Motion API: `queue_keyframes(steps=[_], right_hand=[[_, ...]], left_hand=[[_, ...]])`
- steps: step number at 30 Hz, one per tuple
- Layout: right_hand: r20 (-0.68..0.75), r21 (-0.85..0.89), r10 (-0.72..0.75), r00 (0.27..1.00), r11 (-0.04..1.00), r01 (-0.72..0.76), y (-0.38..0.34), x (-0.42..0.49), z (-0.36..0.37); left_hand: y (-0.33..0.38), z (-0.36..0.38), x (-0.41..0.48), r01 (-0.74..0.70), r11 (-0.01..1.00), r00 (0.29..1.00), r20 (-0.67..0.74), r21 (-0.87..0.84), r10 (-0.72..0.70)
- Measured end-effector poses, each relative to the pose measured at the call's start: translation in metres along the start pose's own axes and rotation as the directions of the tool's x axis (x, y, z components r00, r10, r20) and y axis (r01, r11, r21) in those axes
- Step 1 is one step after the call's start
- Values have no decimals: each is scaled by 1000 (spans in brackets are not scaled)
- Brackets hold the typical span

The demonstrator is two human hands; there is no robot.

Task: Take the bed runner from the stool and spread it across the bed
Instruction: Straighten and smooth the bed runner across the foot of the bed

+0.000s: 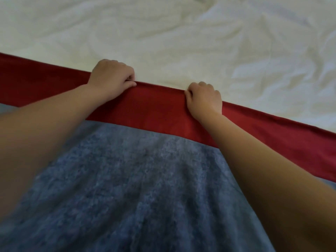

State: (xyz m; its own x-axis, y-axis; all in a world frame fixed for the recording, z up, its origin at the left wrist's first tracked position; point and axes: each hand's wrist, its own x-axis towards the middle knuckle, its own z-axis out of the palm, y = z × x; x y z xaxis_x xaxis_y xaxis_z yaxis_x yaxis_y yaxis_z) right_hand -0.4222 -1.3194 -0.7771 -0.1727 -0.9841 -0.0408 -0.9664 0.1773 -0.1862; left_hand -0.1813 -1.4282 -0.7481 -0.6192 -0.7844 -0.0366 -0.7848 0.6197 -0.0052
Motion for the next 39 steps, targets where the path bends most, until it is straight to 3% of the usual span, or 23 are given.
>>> queue_keyframes(steps=[6,13,18,23,30,34,36,39], right_hand=[[22,113,-211,977,972,207,-14,-2,-12],[40,121,-316,948,943,309,-67,18,-5],[11,192,-150,989,971,145,-70,31,9],[-33,58,-68,997,996,70,-93,29,9],[-17,104,-202,979,974,202,-188,53,15],[33,2,-257,966,966,257,-238,64,24],[47,-24,-179,983,983,180,-249,70,27],[90,-15,69,994,998,-68,-252,83,26]], left_hand=[[-38,-16,-26,60,998,995,73,19,-62],[-72,-21,-36,98,991,993,59,90,-103],[-82,-10,-11,77,993,997,-27,87,-75],[-112,1,-23,-28,996,997,-78,-81,22],[-206,-7,-53,-79,981,997,-30,-179,75],[-246,-9,-61,-160,976,986,19,-146,164],[-254,-10,-55,-154,984,988,-9,-84,154],[-251,-9,-38,-93,996,995,-33,7,93]])
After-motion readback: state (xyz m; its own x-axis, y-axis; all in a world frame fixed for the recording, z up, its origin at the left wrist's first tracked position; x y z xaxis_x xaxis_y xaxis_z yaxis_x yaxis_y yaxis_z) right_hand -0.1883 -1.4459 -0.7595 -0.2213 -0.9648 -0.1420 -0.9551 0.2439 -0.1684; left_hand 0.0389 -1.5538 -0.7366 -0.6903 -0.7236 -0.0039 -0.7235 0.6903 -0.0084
